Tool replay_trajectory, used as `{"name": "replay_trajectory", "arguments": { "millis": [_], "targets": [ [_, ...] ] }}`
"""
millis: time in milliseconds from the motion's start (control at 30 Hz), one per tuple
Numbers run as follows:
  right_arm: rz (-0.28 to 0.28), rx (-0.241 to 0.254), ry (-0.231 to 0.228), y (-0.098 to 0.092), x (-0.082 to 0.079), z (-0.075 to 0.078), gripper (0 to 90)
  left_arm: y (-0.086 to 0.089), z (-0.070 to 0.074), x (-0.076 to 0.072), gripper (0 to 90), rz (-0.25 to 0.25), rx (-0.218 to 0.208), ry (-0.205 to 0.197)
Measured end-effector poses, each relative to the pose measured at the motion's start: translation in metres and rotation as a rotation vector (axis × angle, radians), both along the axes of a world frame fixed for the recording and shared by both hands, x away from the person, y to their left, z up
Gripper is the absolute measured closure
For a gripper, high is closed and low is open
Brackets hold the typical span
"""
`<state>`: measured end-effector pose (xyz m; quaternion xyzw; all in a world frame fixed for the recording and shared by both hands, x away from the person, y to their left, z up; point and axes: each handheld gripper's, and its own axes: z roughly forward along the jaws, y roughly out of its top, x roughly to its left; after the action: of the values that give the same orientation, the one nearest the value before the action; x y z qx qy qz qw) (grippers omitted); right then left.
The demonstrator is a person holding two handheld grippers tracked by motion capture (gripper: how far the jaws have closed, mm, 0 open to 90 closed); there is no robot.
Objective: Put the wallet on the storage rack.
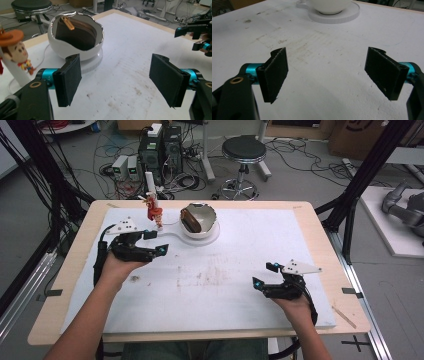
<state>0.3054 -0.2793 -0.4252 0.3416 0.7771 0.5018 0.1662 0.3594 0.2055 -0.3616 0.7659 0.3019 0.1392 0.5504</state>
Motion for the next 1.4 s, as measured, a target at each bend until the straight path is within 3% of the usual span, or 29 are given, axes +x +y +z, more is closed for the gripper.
{"name": "replay_trajectory", "arguments": {
  "millis": [267, 400, 567, 733, 1100, 1400],
  "targets": [
    [-0.005, -0.001, -0.004, 0.001, 0.0, 0.0, 19.2, 0.011, -0.02, -0.019, 25.6, 0.027, 0.024, 0.002],
    [-0.004, -0.003, -0.004, 0.0, 0.0, 0.0, 19.2, 0.012, -0.029, -0.027, 25.6, 0.009, 0.0, -0.005],
    [-0.007, 0.003, -0.003, -0.002, 0.0, -0.001, 19.2, 0.015, -0.041, -0.033, 25.6, -0.001, 0.029, 0.003],
    [-0.007, 0.013, -0.007, -0.004, -0.001, -0.002, 19.2, 0.021, -0.053, -0.033, 23.7, 0.019, 0.032, 0.028],
    [-0.022, 0.01, -0.009, -0.008, -0.001, -0.003, 19.2, 0.03, -0.057, -0.034, 19.9, 0.039, 0.031, 0.031],
    [-0.021, -0.011, -0.003, -0.01, 0.003, -0.006, 19.2, 0.033, -0.065, -0.031, 19.1, 0.036, 0.058, 0.048]
  ]
}}
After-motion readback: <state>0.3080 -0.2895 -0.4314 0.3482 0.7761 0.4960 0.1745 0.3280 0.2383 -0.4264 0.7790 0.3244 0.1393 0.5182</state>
